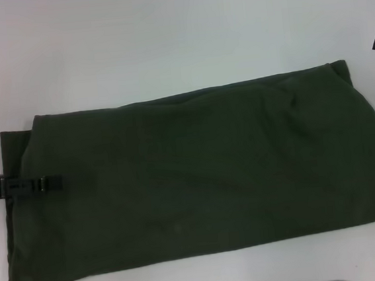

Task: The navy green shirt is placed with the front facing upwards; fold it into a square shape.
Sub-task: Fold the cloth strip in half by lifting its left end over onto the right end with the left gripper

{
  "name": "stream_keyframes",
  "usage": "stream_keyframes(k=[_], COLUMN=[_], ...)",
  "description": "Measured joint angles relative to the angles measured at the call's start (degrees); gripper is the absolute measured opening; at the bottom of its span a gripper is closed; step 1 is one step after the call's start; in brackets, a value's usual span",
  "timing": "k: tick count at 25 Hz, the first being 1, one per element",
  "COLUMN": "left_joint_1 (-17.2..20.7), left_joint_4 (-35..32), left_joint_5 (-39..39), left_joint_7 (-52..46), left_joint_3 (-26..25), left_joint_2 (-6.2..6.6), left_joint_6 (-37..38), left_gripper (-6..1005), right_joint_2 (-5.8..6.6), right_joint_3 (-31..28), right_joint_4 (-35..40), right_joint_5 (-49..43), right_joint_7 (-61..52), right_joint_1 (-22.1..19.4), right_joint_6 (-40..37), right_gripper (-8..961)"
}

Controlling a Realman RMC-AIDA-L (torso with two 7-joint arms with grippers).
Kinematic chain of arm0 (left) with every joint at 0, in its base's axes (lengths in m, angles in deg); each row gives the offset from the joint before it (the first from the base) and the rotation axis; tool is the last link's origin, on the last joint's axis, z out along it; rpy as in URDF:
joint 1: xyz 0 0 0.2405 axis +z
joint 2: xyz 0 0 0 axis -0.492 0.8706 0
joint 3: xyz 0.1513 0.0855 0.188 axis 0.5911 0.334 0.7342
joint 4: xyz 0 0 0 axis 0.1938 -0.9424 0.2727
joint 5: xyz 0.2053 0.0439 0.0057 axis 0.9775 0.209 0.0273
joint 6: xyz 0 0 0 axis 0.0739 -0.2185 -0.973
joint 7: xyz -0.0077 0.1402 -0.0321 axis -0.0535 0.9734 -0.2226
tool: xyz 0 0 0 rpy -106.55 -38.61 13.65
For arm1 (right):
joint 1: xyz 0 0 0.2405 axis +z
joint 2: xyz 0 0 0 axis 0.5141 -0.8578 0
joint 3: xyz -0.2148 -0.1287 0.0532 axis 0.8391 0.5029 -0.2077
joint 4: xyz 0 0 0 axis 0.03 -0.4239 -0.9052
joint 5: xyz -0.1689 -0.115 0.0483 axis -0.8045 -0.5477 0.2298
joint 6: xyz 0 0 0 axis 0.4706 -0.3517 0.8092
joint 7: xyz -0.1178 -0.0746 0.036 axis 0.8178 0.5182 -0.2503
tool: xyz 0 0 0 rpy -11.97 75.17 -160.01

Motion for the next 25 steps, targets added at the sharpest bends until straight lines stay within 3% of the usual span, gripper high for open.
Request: stream_keyframes(k=[25], left_joint_1=[-0.6], left_joint_4=[0.0], left_joint_5=[0.1], left_joint_7=[0.0], left_joint_3=[0.5], left_joint_2=[-0.09], left_joint_6=[-0.2], left_gripper=[905], right_joint_2=[0.0], right_joint_3=[0.1], right_joint_4=[0.0], right_joint_5=[-0.2], right_joint_7=[0.1], right_joint_1=[0.3], right_joint_6=[-0.3], right_gripper=[916])
